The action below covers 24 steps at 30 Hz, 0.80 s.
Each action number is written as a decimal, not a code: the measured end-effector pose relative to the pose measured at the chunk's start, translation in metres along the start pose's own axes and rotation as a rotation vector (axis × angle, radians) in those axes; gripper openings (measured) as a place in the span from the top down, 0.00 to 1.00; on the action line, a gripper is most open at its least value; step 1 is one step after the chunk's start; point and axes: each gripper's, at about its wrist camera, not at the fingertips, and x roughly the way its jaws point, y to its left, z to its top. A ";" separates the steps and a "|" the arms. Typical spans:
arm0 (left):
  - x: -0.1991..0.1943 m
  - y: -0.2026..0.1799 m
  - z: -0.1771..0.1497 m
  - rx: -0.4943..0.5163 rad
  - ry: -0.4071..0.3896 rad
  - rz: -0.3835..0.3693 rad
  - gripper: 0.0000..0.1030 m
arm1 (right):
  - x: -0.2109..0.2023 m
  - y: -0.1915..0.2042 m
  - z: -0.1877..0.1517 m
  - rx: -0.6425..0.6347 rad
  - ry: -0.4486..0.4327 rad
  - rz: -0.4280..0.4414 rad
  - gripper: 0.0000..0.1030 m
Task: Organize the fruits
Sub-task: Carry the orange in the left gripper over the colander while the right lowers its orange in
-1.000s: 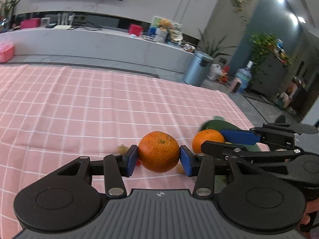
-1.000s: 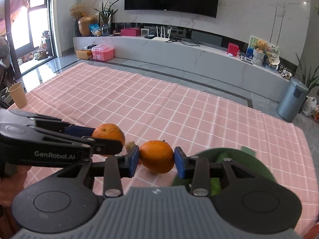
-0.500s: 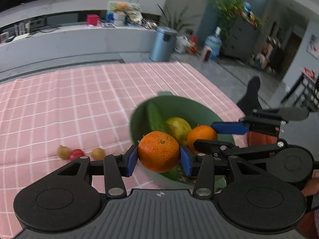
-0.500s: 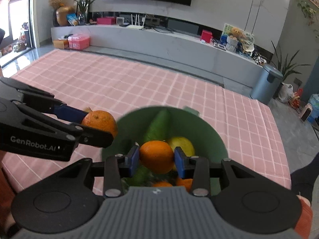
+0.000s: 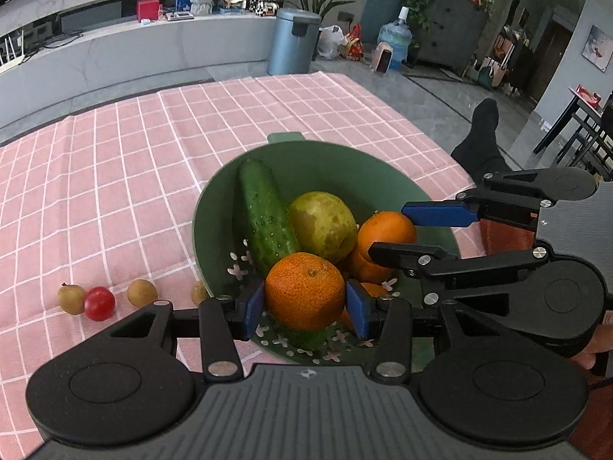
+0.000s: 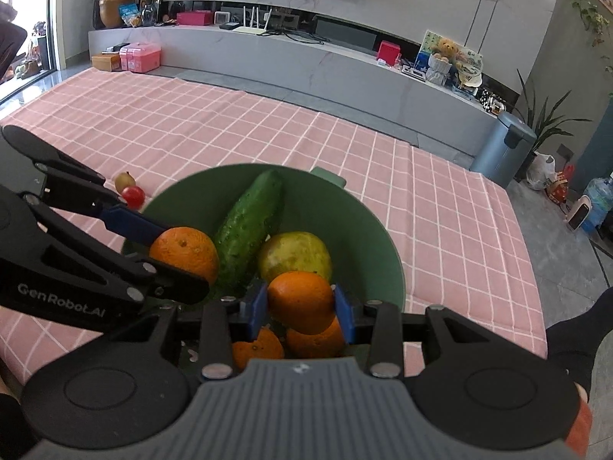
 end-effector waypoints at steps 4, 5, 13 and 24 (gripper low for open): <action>0.005 -0.001 0.001 0.007 0.007 -0.002 0.50 | 0.009 -0.001 -0.002 -0.006 0.015 0.001 0.66; 0.005 -0.001 0.002 0.012 0.005 0.000 0.50 | 0.010 -0.001 -0.003 -0.012 0.010 -0.002 0.66; 0.004 0.001 0.003 0.015 0.005 -0.013 0.49 | 0.013 0.001 -0.001 -0.031 0.008 0.007 0.66; -0.005 -0.003 0.003 0.033 0.005 0.004 0.42 | 0.005 0.005 0.002 -0.065 0.014 -0.012 0.60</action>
